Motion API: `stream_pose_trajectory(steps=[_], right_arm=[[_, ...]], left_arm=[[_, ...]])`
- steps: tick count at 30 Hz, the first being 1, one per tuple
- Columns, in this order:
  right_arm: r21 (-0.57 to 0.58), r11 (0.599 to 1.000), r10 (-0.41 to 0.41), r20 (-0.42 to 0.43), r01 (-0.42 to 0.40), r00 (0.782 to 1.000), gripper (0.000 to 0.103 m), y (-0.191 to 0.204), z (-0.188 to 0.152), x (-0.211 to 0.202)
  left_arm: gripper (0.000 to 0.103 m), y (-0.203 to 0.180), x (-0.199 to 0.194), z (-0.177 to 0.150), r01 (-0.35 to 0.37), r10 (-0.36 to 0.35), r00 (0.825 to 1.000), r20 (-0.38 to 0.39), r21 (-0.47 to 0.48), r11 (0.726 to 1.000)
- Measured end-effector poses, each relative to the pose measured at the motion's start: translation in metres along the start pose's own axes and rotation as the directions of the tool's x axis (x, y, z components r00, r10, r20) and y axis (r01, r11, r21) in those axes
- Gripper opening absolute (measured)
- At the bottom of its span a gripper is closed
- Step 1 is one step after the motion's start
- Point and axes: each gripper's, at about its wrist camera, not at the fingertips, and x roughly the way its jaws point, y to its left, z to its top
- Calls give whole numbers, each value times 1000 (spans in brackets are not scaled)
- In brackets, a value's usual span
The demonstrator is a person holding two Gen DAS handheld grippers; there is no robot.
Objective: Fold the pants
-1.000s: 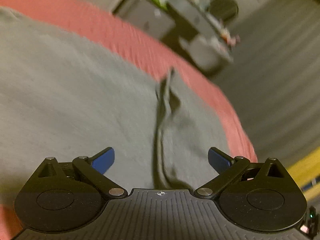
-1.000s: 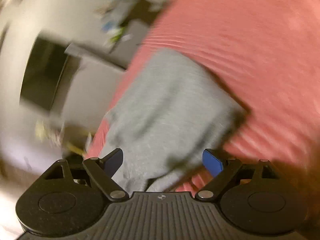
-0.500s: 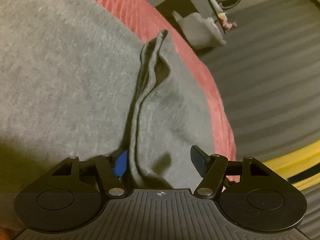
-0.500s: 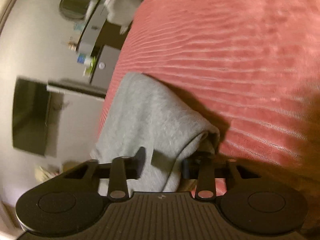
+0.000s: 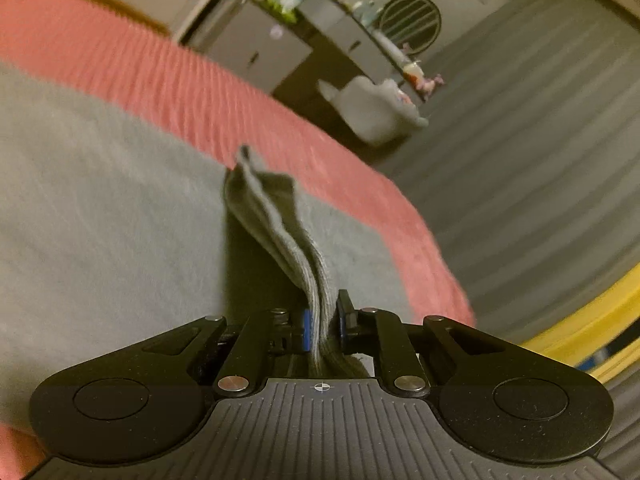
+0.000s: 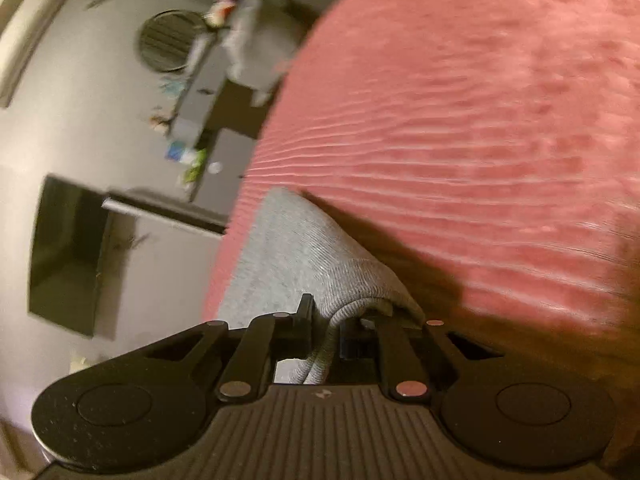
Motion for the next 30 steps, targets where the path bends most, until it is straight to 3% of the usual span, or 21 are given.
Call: stream_pose_trajectory(steps=[3,5,7,8,10,12,14,16,19,22,25,28,30], right_arm=[[67,996,-63,-50,67,997,34,-13,0,16],[152,986,-59,-76,70,995,35,-29,-2,22],[216,975,-27,-77,43,997,35,-37,1,23],[231,972,-19,-79,37,997,35,-41,2,24],[250,968,-5,-72,23,997,36,-45,2,24],[255,967,2,-67,15,998,37,-51,-3,19],[232,973,-6,-66,22,998,37,-49,-4,19],[190,981,-27,-64,39,998,33,-43,-5,21],[143,986,-75,-64,83,995,22,-34,-7,22],[116,987,-102,-62,108,993,17,-29,-7,21],[47,994,-94,-51,96,994,13,-18,-9,12],[-31,999,-17,-60,15,998,12,-3,-13,5],[-36,999,-6,-89,3,996,13,0,-15,5]], left_arm=[[15,10,6,0,-132,132,991,-23,13,991],[16,21,16,-3,-223,223,973,-55,5,975],[19,28,25,-4,-247,246,966,-76,-3,969],[24,28,27,-4,-243,243,968,-70,-4,970],[55,29,29,-5,-228,227,973,-43,-16,974],[60,35,32,-8,-183,181,983,-38,-53,982],[57,39,37,-7,-170,168,985,-45,-63,983],[35,43,38,-8,-192,189,981,-48,-56,980],[17,57,39,-5,-178,171,983,-67,-111,978],[15,63,34,0,-132,124,991,-56,-157,979],[14,42,10,6,-102,104,994,24,-82,991],[15,17,-24,12,-142,138,982,125,25,989],[16,18,-35,14,-153,150,983,105,27,988]])
